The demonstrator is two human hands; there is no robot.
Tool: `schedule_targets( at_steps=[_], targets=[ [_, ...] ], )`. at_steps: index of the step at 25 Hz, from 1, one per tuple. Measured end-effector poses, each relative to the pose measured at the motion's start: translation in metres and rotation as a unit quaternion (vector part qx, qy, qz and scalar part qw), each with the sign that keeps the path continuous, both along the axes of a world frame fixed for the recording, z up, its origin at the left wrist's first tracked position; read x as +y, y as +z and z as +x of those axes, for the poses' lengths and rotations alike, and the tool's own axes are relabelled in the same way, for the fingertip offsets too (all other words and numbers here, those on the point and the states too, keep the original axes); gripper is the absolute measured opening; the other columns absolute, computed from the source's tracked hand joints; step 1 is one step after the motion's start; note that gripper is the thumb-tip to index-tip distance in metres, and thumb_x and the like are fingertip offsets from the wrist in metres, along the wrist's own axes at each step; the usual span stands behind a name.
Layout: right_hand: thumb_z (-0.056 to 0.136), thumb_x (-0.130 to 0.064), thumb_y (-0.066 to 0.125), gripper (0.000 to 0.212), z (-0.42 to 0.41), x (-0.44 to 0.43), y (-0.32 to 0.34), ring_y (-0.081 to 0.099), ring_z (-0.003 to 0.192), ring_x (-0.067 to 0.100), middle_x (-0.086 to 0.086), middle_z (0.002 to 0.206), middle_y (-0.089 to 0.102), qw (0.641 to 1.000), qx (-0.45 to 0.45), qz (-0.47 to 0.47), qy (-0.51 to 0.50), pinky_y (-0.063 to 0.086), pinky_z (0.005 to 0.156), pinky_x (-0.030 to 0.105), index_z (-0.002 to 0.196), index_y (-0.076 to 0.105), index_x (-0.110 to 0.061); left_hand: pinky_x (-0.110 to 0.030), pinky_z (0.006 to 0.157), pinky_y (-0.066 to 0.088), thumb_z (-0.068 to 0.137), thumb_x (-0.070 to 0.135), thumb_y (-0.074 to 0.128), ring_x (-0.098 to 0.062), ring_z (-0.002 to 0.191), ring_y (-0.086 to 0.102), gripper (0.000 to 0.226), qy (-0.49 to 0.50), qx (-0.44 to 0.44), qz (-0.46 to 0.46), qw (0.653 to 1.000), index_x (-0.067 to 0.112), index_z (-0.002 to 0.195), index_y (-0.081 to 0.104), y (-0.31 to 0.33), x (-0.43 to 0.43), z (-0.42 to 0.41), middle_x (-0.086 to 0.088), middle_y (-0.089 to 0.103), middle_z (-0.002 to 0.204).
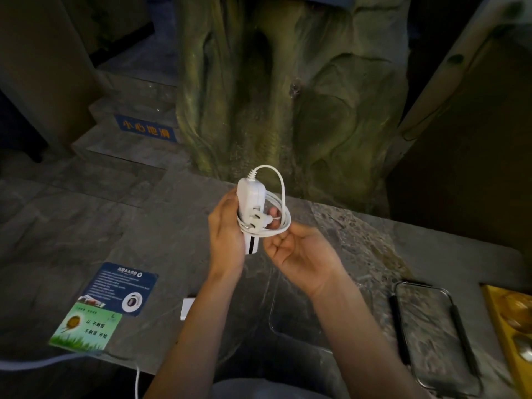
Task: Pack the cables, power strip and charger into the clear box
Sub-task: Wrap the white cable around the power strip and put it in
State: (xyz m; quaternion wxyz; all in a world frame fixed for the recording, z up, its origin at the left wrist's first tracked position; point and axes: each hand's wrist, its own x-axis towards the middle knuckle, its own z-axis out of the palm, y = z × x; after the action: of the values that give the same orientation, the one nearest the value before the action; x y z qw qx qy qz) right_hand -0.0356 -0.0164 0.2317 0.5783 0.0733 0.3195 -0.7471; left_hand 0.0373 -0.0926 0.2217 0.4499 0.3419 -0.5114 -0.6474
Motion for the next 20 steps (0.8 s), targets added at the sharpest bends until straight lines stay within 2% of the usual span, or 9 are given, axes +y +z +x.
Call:
schedule_targets(
  at_steps=[3,5,8,10,13,15,17,20],
  targets=[
    [0.077,-0.01,0.058,0.025,-0.005,0.003,0.001,0.069,0.078,0.015,0.006,0.084,0.072,0.998,0.046,0.029,0.023,0.055,0.075,0.026,0.097,0.069,-0.003,-0.011,0.06,0.044,0.097,-0.001,0.032,0.002,0.064,0.059,0.03,0.005,0.004,-0.01,1.0,-0.004,0.093,0.061,-0.006,-0.001,-0.004,0.0,0.062,0.075],
    [0.078,-0.013,0.059,0.035,-0.009,0.005,0.001,0.068,0.084,0.017,0.006,0.093,0.071,0.997,0.058,0.039,0.03,0.056,0.074,0.026,0.111,0.066,-0.004,-0.011,0.064,0.046,0.098,-0.001,0.032,0.002,0.072,0.062,0.03,0.009,0.01,-0.011,1.0,-0.004,0.106,0.061,-0.008,0.001,-0.006,0.0,0.065,0.084],
    [0.077,-0.011,0.061,0.057,-0.014,0.007,-0.003,0.068,0.086,0.017,0.007,0.1,0.068,0.998,0.053,0.031,0.009,0.055,0.076,0.027,0.133,0.052,-0.006,-0.013,0.067,0.047,0.101,0.005,0.032,0.001,0.075,0.061,0.03,0.011,-0.016,-0.034,0.999,0.004,0.109,0.061,-0.011,0.002,-0.009,0.001,0.066,0.087],
    [0.083,-0.009,0.059,0.056,-0.016,0.009,-0.004,0.068,0.083,0.018,0.009,0.098,0.068,0.999,0.05,0.007,-0.009,0.057,0.073,0.027,0.138,0.047,-0.006,-0.013,0.069,0.047,0.102,0.011,0.032,0.0,0.078,0.061,0.03,0.003,-0.04,-0.05,0.998,0.007,0.111,0.06,-0.013,0.003,-0.011,0.001,0.066,0.09],
    [0.088,-0.01,0.059,0.04,-0.023,0.014,-0.004,0.067,0.088,0.019,0.014,0.108,0.065,0.998,0.049,-0.037,-0.028,0.058,0.071,0.027,0.127,0.051,-0.01,-0.011,0.07,0.046,0.104,0.023,0.032,-0.001,0.085,0.06,0.03,-0.018,-0.08,-0.082,0.993,0.013,0.116,0.058,-0.015,0.005,-0.011,-0.001,0.066,0.099],
    [0.087,-0.011,0.062,0.031,-0.026,0.017,-0.003,0.063,0.094,0.018,0.013,0.112,0.063,0.996,0.07,-0.049,-0.014,0.054,0.074,0.026,0.117,0.054,-0.012,-0.01,0.068,0.046,0.104,0.028,0.033,0.001,0.085,0.06,0.03,-0.023,-0.103,-0.105,0.989,0.016,0.118,0.056,-0.016,0.006,-0.01,0.006,0.065,0.098],
    [0.087,-0.013,0.064,0.031,-0.028,0.019,-0.003,0.06,0.095,0.017,0.01,0.108,0.063,0.994,0.097,-0.048,0.021,0.051,0.072,0.025,0.117,0.054,-0.013,-0.009,0.067,0.046,0.103,0.03,0.034,0.005,0.084,0.06,0.029,-0.026,-0.119,-0.122,0.985,0.018,0.119,0.055,-0.017,0.005,-0.009,0.01,0.064,0.096],
    [0.081,-0.009,0.067,0.032,-0.028,0.018,-0.003,0.061,0.083,0.013,0.006,0.094,0.066,0.986,0.156,0.004,0.051,0.048,0.064,0.024,0.111,0.058,-0.013,-0.007,0.07,0.045,0.101,0.037,0.038,0.007,0.088,0.061,0.03,-0.03,-0.143,-0.147,0.978,0.021,0.12,0.055,-0.023,0.004,-0.006,0.012,0.065,0.098]
  ],
)
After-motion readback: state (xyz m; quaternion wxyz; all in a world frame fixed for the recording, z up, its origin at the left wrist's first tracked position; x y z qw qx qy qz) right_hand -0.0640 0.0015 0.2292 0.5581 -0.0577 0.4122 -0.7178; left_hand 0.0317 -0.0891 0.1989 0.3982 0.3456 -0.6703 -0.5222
